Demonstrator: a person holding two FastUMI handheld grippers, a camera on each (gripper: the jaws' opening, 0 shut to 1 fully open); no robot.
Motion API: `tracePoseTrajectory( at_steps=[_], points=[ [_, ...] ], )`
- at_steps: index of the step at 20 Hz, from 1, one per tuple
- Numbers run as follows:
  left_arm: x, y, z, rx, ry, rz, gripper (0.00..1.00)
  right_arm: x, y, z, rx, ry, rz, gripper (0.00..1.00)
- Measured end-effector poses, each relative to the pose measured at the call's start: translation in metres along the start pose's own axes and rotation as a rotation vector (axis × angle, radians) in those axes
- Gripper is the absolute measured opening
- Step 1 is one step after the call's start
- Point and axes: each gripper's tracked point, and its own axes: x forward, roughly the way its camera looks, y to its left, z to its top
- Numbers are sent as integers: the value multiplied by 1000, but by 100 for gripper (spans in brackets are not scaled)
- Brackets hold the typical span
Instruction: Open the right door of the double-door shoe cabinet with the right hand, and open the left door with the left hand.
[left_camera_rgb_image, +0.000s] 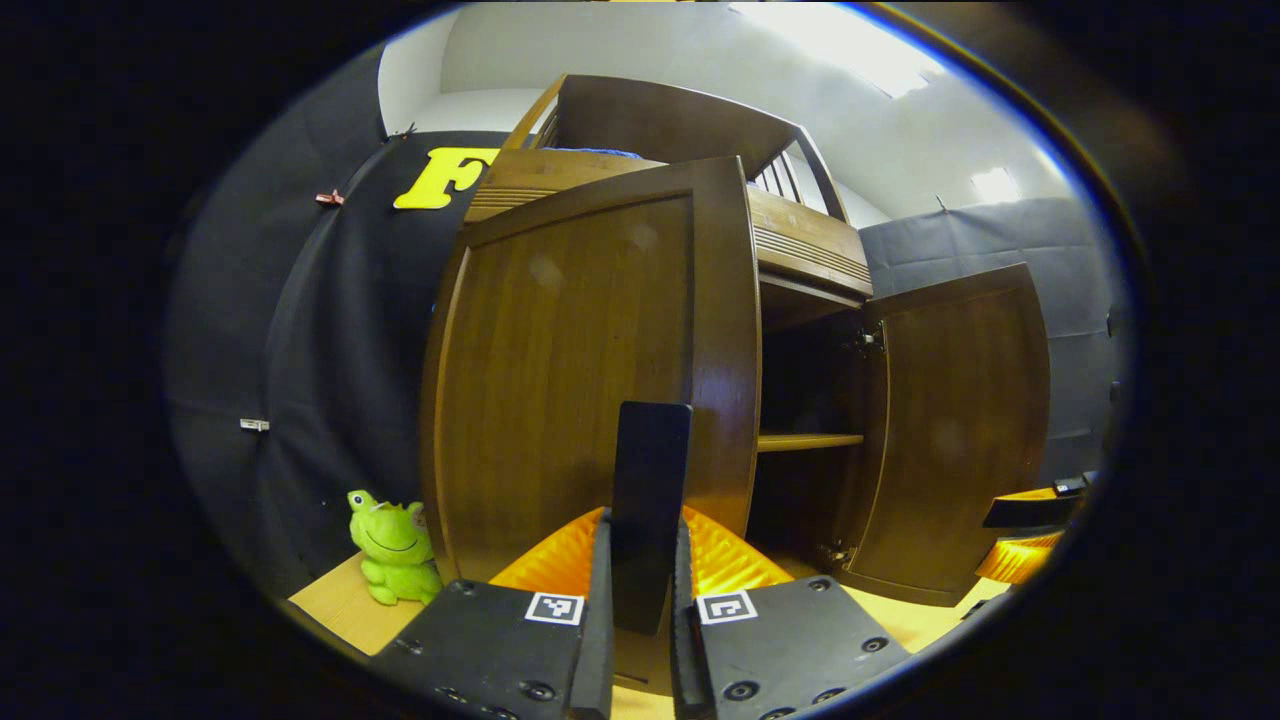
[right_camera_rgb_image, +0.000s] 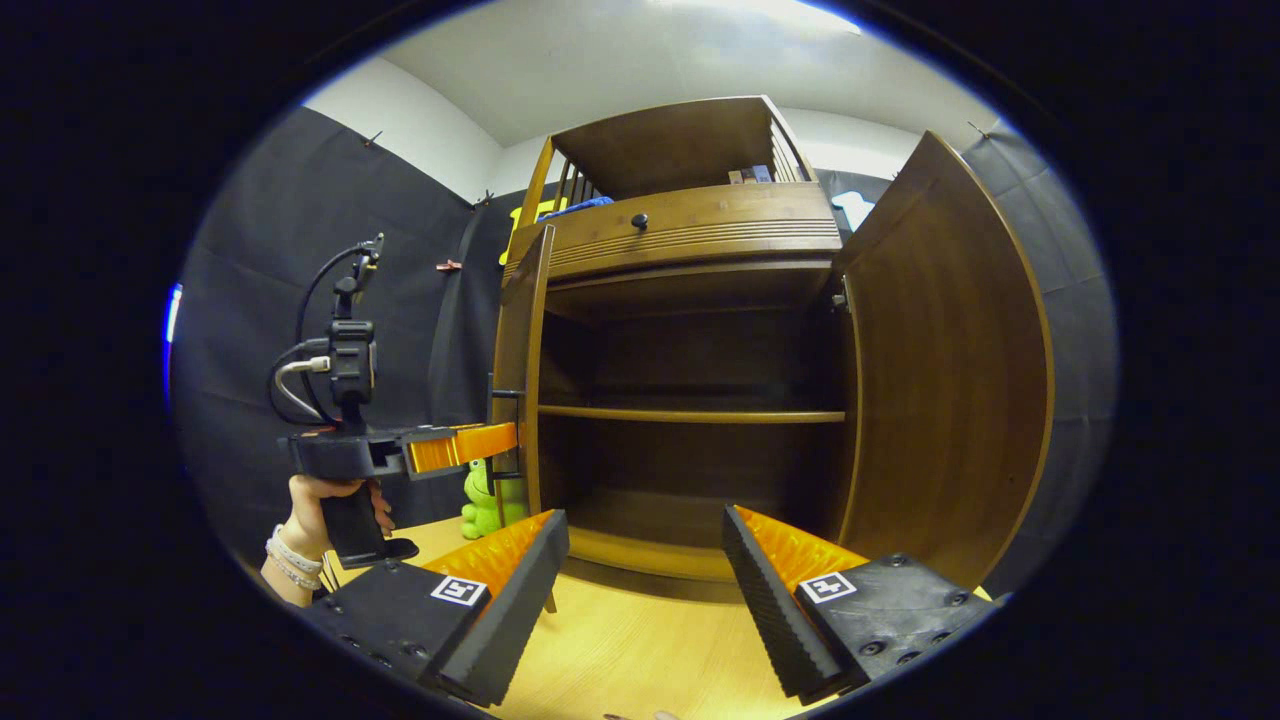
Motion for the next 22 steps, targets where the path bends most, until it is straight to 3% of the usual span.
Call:
tracePoseTrajectory(
  at_steps=[2,7,22],
  points=[
    [-12,8,2,8,-2,16,27,-1,8,-1,12,6,12,96],
    [-40,29,8,20,-2,55,27,-4,26,2,21,-5,27,98],
    [-89,98,17,42,-32,195,13,7,55,-10,45,30,39,96]
  ],
)
